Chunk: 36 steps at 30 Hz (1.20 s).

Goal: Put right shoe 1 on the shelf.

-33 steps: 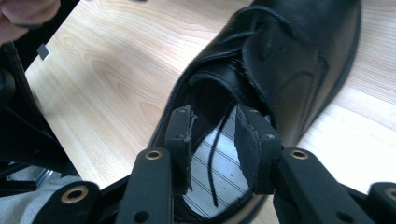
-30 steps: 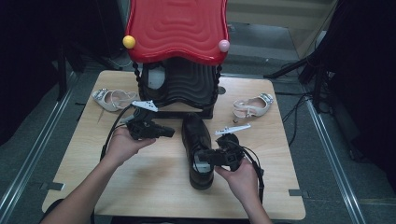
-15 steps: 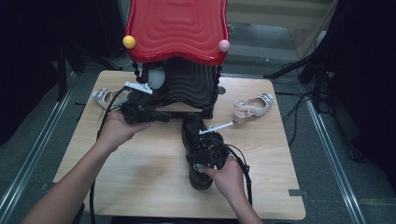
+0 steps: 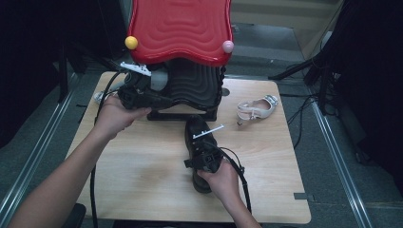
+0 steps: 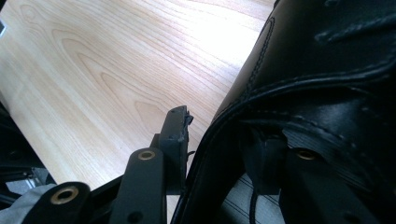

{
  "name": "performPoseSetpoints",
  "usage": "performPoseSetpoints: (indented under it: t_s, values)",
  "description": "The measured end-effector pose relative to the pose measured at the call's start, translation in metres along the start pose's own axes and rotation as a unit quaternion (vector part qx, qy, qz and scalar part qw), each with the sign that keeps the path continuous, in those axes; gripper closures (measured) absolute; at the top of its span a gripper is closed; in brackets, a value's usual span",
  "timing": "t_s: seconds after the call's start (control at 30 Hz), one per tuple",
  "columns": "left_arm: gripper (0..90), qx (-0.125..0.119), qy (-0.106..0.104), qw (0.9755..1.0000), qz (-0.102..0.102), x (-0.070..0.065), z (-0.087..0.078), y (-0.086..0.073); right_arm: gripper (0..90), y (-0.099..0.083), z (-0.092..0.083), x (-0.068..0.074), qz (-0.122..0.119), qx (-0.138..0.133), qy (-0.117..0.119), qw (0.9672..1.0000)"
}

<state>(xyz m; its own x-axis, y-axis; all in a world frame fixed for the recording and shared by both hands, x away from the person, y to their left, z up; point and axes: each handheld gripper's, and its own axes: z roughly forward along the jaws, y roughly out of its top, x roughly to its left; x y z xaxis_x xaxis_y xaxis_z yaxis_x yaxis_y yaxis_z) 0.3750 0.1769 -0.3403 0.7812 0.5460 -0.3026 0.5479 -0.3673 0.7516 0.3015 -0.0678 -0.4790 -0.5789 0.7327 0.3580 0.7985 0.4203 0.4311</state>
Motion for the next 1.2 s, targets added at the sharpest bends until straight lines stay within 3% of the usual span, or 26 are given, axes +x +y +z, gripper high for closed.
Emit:
performPoseSetpoints:
  t_s: [0.13,0.23,0.43,0.5,0.63,0.73,0.8,0.93,1.2]
  values:
    - [89.5,-0.009,0.008,0.9999,0.012,-0.001,-0.01,0.016,66.5,-0.001,0.003,0.002,-0.005,-0.001,-0.01,0.9999]
    - [89.5,-0.019,-0.004,0.9998,0.008,0.001,-0.016,0.028,71.3,-0.002,0.002,-0.002,-0.004,-0.003,-0.006,1.0]
    - [89.5,-0.025,0.027,0.9992,0.018,0.005,-0.028,0.052,77.5,-0.002,0.001,-0.01,0.018,-0.005,0.015,0.9997]
    - [89.5,-0.031,0.022,0.9991,0.015,0.006,-0.033,0.06,78.4,-0.002,0.0,-0.012,0.02,-0.003,0.021,0.9996]
    - [89.5,-0.036,0.052,0.9974,0.034,0.002,-0.046,0.081,82.4,-0.003,-0.005,-0.014,0.022,0.0,0.017,0.9996]
    - [89.5,-0.038,0.066,0.9965,0.034,0.004,-0.052,0.094,83.0,-0.004,-0.012,-0.018,0.024,-0.004,0.025,0.9994]
    - [89.5,-0.039,0.076,0.9957,0.034,0.006,-0.054,0.102,84.3,-0.004,-0.016,-0.022,0.027,-0.004,0.034,0.999]
    - [89.5,-0.03,0.099,0.994,0.036,0.008,-0.052,0.112,86.5,-0.004,-0.026,-0.027,0.021,-0.006,0.032,0.9992]
    - [89.6,-0.027,0.112,0.9929,0.031,0.015,-0.044,0.117,87.1,-0.003,-0.053,-0.037,0.03,-0.032,0.029,0.9986]
